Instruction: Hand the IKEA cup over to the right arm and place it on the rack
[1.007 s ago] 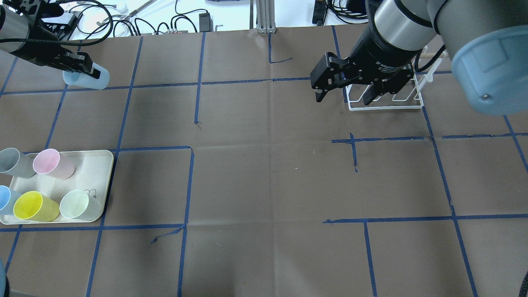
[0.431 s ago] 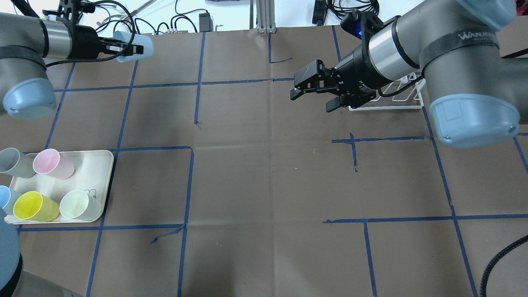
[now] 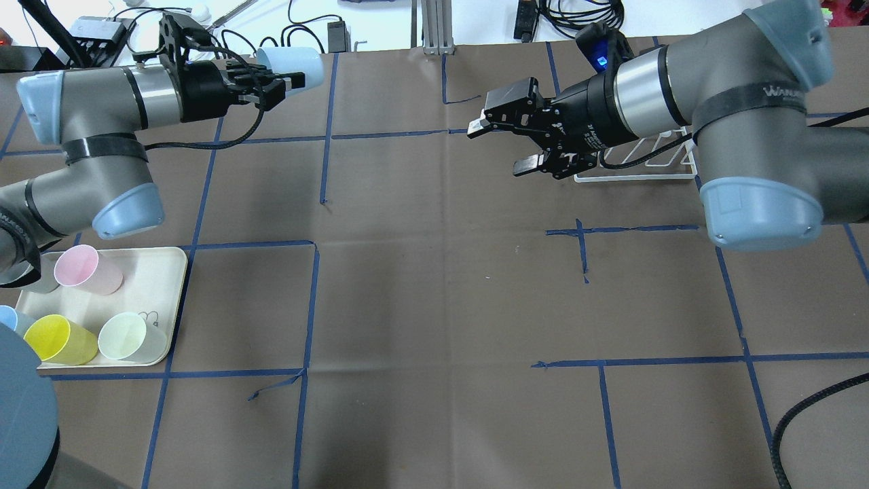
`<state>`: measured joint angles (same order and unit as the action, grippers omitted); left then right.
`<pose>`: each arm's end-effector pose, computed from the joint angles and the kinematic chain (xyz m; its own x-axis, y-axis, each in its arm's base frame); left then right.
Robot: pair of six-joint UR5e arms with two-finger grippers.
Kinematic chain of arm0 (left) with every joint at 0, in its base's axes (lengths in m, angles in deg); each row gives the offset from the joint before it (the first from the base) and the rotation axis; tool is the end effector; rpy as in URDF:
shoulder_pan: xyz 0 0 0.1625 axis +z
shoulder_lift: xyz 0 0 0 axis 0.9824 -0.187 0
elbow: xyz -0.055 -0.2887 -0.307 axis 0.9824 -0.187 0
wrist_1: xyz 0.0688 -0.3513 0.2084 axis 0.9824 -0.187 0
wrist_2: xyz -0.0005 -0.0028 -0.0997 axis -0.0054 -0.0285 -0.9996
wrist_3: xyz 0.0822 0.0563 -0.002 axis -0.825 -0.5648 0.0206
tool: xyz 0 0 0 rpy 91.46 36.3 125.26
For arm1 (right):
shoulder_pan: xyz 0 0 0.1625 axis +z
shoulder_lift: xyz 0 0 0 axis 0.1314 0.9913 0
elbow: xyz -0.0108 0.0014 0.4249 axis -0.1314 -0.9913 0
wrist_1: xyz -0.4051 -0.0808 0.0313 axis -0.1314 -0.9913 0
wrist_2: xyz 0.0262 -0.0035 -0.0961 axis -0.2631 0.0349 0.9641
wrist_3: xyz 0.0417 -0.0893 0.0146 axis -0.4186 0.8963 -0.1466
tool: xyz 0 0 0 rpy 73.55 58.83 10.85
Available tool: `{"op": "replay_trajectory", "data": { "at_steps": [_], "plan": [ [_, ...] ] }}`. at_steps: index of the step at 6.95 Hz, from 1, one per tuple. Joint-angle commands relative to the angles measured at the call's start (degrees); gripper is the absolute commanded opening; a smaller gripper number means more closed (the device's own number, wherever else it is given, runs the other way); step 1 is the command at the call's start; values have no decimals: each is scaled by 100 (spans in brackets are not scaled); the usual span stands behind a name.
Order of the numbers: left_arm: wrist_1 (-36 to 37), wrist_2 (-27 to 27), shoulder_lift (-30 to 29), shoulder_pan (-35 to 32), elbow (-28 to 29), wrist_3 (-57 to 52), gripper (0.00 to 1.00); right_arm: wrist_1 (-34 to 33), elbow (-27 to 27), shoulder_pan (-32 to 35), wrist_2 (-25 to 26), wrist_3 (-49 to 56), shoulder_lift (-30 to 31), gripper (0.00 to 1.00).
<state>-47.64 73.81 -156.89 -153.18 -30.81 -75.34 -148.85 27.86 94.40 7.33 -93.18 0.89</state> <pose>-0.0572 -0.5999 0.3235 -0.6022 0.7700 0.2107 0.2055 0.4045 -0.8911 0.1820 -0.4918 0.4039 -0.6052 0.1662 -0.7786 0.2811 0.9596 -0.0137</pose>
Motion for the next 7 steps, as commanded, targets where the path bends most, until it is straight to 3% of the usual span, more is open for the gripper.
{"op": "replay_trajectory", "data": {
  "at_steps": [1,3,5,6,7],
  "plan": [
    [996,-738,33,-180,-647,109,0,-2349,828,-11,-376,-2092,-213,99],
    [2407,-937,-2,-197,-1349,711,0,-3383,1288,-19,-378,-3082,-293,97],
    [4286,-850,-28,-407,-1659,2630,0,-4893,1710,-19,-378,-3863,-381,97],
    [4704,-684,-46,-522,-1634,3276,0,-5352,1894,-19,-291,-4129,-382,97],
    [4839,-604,-159,-618,-1652,3265,0,-5392,1940,-19,-98,-4175,-382,96]
  ]
}}
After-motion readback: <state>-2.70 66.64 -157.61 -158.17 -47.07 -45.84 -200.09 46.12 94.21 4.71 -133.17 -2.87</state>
